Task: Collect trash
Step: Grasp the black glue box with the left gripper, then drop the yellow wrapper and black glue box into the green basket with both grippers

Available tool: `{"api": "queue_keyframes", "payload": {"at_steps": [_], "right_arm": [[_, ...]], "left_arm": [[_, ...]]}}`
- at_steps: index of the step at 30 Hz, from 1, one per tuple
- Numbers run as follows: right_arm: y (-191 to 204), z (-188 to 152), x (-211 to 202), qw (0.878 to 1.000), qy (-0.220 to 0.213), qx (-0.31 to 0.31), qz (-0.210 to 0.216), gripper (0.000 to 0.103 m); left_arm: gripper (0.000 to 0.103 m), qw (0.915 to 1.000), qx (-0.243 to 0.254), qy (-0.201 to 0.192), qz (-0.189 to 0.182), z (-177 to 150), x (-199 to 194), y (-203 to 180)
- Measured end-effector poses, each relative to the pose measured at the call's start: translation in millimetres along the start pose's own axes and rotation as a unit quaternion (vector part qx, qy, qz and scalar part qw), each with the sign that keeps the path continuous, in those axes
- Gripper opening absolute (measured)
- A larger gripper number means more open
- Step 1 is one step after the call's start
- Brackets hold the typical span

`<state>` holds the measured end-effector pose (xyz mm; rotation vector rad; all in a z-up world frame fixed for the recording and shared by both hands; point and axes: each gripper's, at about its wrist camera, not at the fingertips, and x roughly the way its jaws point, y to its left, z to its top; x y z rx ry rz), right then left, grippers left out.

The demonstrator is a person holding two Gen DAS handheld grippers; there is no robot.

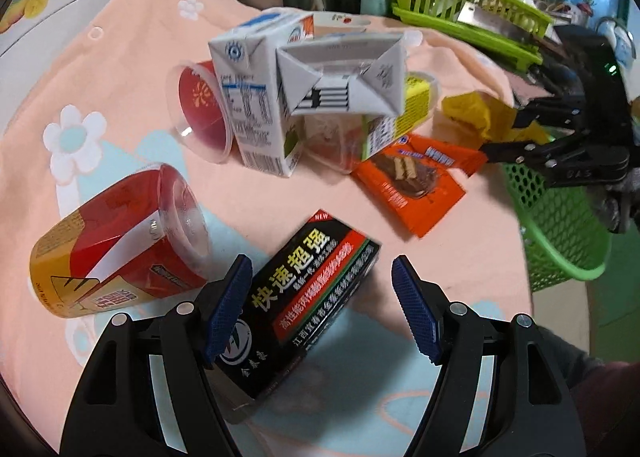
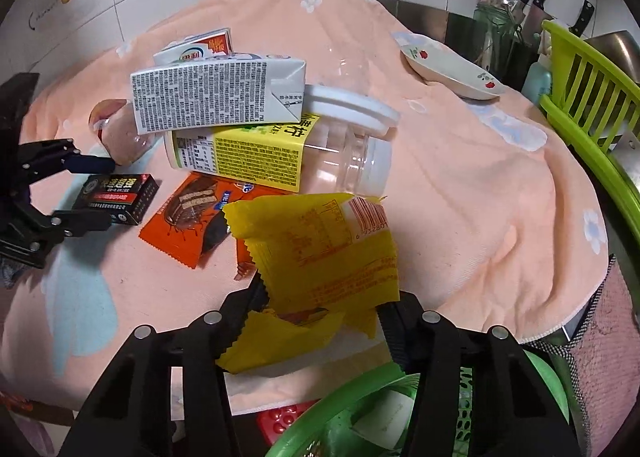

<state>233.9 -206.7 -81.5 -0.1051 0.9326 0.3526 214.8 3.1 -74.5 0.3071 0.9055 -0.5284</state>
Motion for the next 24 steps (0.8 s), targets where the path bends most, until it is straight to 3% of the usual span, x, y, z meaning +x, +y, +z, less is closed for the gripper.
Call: {"api": "queue_keyframes", "payload": {"at_steps": [6, 15, 24], "right_arm": [[4.4, -1.9, -6.4, 1.000, -0.005, -0.003, 0.006, 0.050], [7.4, -9.6, -22.3, 1.000, -0.013, 0.000, 0.010, 0.050], [8.5, -25.9, -41.3, 1.000, -0.022, 0.017, 0.012, 0.050]], "left_arm": [[0.072, 0.9996, 0.021, 0.014, 0.012, 5.3, 7.9, 3.1], [0.073, 0.9990, 0.025, 0.036, 0.001, 2.2, 18.6, 9.4], [0.049, 0.9996, -0.009, 0.019, 0.018, -7.9, 5.6, 5.7]]}}
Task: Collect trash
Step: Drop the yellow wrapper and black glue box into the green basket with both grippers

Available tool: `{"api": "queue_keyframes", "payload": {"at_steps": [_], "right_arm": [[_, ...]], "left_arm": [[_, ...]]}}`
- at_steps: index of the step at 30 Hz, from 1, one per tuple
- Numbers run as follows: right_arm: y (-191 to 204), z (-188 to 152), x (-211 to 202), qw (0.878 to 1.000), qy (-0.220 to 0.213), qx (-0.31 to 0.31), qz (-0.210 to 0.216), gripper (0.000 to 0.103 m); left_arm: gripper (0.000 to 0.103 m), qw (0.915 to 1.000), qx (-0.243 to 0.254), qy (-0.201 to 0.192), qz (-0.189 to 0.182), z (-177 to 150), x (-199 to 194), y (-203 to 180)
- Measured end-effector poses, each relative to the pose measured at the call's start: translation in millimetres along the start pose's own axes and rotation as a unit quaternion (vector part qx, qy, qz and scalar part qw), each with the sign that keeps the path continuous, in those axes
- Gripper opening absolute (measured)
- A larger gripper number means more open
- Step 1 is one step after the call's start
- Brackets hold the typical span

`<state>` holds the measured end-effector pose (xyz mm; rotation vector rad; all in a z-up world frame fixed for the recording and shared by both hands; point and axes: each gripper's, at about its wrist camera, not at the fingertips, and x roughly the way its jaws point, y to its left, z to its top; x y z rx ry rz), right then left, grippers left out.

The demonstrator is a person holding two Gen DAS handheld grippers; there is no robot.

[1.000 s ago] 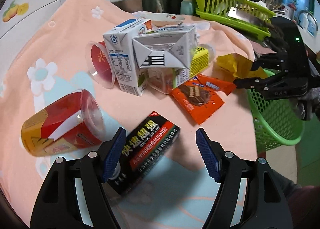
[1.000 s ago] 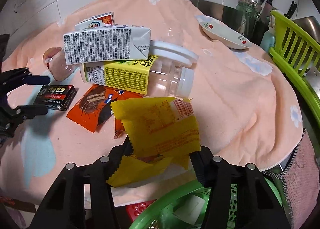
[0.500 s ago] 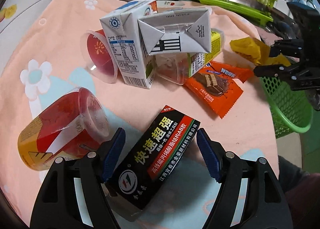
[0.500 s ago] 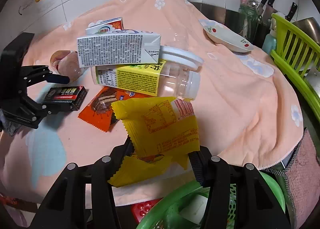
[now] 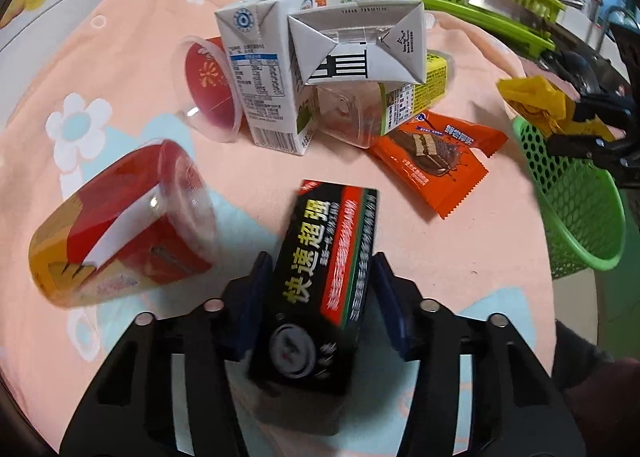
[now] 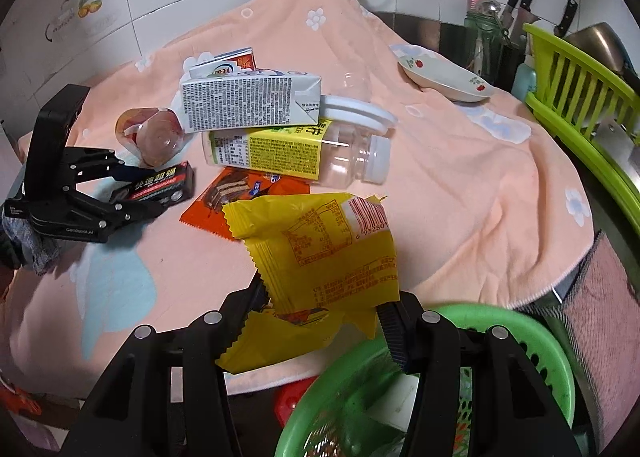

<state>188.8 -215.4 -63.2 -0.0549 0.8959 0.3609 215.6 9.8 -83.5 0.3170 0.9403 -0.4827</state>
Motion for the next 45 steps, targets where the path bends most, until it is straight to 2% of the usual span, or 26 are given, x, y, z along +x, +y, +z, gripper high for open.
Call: {"api": "queue_keyframes", "payload": {"at_steps": [5, 11, 19, 24, 32, 34, 45], "right_arm": [[-1.7, -13.8, -13.8, 1.000, -0.003, 0.014, -0.003, 0.050], [-11.7, -33.3, -34.5, 0.999, -0.010, 0.038, -0.013, 0.050], [-40.5, -67.8, -59.4, 0.996, -0.003, 0.074, -0.051, 0.051], [-58.4, -89.1, -71.4, 0.993, -0.003, 0.100, -0.068, 0.053], [-83.9, -114.9, -85.3, 0.987, -0.007, 0.138, -0.082, 0.063], [-88.1, -119.4, -89.8, 0.986, -0.010, 0.145, -0.084, 0.069], [-100.6, -133.9, -111.5, 0.982, -0.028, 0.161, -0.090, 0.080]], "left_arm": [[0.047, 0.9997, -0.013, -0.016, 0.011, -9.4, -17.3, -10.5], [0.047, 0.9978, -0.035, -0.055, 0.008, -13.2, -49.9, -26.5], [0.047, 0.9928, -0.025, -0.114, -0.027, -4.5, -88.4, -74.5], [0.047, 0.9897, -0.009, -0.132, -0.055, 8.6, -92.4, -109.8], [0.047, 0.9863, 0.005, -0.138, -0.090, 22.5, -86.0, -154.8], [0.047, 0.9854, 0.007, -0.138, -0.099, 27.5, -82.6, -163.3], [0.047, 0.9824, 0.007, -0.127, -0.137, 47.1, -58.6, -205.4]]}}
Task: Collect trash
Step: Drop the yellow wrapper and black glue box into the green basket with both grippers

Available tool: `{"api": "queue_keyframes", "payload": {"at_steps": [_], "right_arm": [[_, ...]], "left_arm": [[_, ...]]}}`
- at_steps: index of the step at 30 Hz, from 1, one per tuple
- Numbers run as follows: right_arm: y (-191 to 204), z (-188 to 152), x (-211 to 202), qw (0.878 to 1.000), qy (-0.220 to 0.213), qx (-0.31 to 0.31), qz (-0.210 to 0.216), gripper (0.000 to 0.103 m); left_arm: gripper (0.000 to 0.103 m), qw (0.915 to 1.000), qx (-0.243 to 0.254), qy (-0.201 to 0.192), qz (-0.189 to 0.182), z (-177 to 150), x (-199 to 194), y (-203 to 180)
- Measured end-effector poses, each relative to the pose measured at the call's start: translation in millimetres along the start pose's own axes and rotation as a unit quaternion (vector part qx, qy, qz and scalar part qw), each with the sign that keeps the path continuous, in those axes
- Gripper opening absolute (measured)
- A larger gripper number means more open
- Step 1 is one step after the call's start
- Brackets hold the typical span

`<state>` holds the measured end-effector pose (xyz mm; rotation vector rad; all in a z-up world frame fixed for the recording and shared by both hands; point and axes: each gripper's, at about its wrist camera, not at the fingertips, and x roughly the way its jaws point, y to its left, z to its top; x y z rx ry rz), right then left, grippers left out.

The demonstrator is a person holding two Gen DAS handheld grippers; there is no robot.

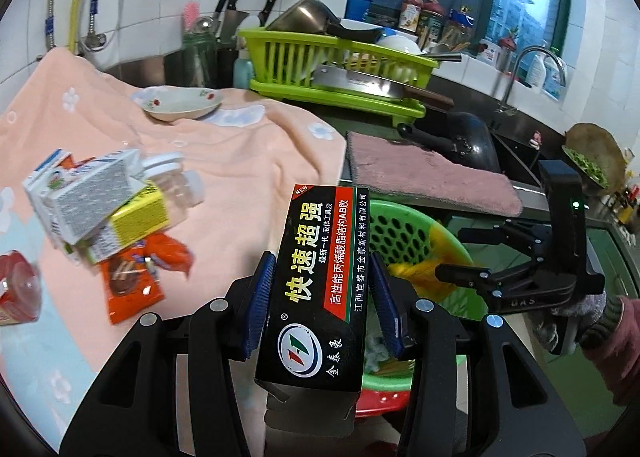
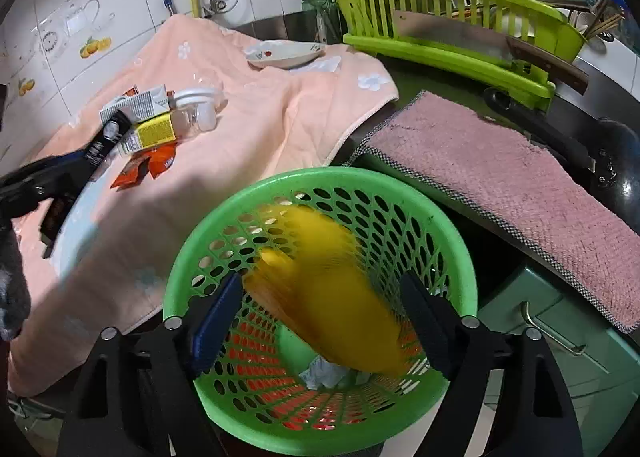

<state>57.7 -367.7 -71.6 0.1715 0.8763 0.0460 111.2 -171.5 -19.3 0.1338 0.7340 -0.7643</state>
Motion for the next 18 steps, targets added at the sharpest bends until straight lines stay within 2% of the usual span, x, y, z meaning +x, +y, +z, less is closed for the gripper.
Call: {"api": "queue_keyframes", "payload": {"at_steps": [18], "right_arm": [[-21.2, -7.9, -32.4, 0.999, -0.040, 0.032, -0.007, 0.082]], "left_arm": [[0.048, 0.9986, -0.023, 0.026, -0.041, -0.2, 47.7, -32.2]]}}
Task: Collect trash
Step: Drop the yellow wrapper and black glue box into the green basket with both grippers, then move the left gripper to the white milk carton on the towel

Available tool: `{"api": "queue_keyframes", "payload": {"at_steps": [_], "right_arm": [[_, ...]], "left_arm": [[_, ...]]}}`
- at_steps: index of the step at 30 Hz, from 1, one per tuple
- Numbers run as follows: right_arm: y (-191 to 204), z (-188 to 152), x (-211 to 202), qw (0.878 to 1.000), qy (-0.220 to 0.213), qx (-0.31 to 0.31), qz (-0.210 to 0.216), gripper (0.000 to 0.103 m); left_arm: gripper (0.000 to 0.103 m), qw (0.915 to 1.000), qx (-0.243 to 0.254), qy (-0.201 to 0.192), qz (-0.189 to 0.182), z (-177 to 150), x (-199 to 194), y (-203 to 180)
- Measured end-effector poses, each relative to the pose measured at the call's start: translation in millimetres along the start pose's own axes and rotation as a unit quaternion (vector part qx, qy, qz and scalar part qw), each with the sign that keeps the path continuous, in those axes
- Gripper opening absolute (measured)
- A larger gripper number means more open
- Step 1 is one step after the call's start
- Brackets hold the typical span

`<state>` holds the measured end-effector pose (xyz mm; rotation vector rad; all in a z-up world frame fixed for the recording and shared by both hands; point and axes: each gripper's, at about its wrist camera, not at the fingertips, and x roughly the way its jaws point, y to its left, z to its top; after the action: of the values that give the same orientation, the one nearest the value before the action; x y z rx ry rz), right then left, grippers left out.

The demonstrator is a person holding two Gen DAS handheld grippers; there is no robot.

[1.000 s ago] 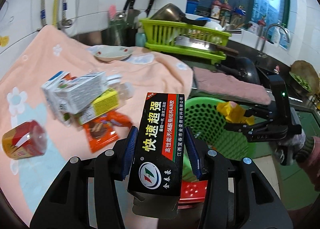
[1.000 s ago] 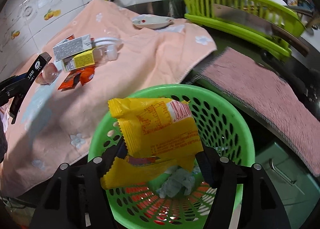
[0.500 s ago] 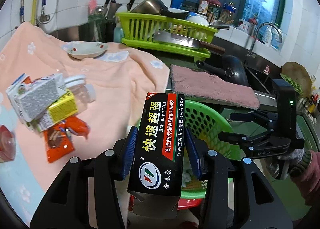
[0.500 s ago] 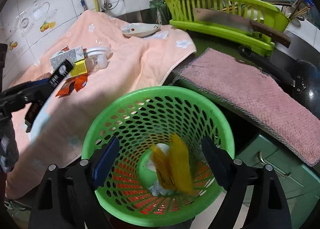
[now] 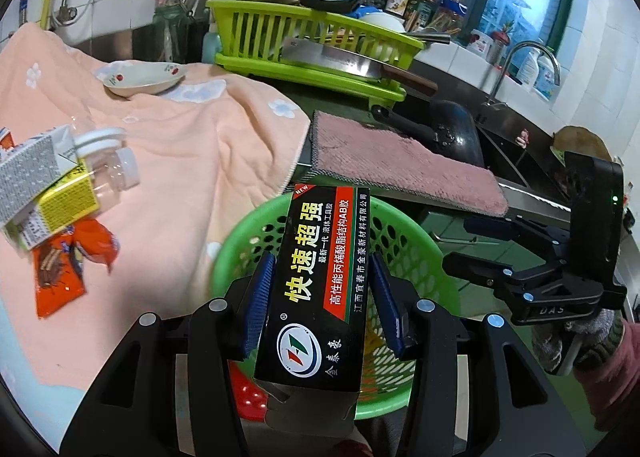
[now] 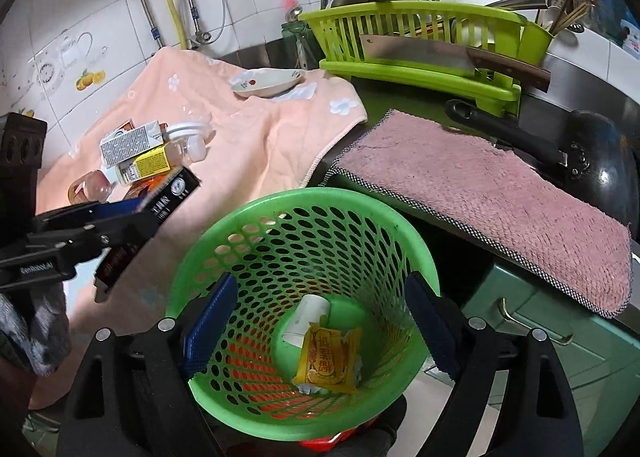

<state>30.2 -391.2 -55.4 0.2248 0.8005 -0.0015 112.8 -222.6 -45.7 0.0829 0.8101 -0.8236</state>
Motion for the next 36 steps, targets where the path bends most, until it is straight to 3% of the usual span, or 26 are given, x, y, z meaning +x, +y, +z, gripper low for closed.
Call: {"api": "queue_keyframes", "payload": {"at_steps": [6, 9, 14, 25, 36], "right_arm": [[-1.5, -0.7, -1.2, 1.000, -0.001, 0.002, -0.001, 0.082], [-4.3, -0.7, -1.4, 1.000, -0.002, 0.003, 0.000, 0.082], [-3.9, -1.0, 0.0, 1.000, 0.001, 0.003, 0.001, 0.082], [29.0, 16.6, 8.7, 0.999, 0.001, -0.023, 0.031, 0.084], [92.3, 53.7, 25.9, 0.994, -0.001, -0.075, 0.073, 0.086]], "left_arm": [[0.050, 0.9999, 0.000, 0.003, -0.010, -0.3, 10.3, -9.9], [0.062, 0.9999, 0.000, -0.002, -0.011, -0.8, 10.6, -12.2], [0.063, 0.9999, -0.003, -0.010, -0.012, -1.0, 5.3, -11.3], [0.064, 0.9983, -0.020, -0.036, 0.041, -1.9, -41.2, 18.6], [0.065, 0.9900, -0.071, -0.057, 0.107, -18.0, -94.2, 85.4]]}}
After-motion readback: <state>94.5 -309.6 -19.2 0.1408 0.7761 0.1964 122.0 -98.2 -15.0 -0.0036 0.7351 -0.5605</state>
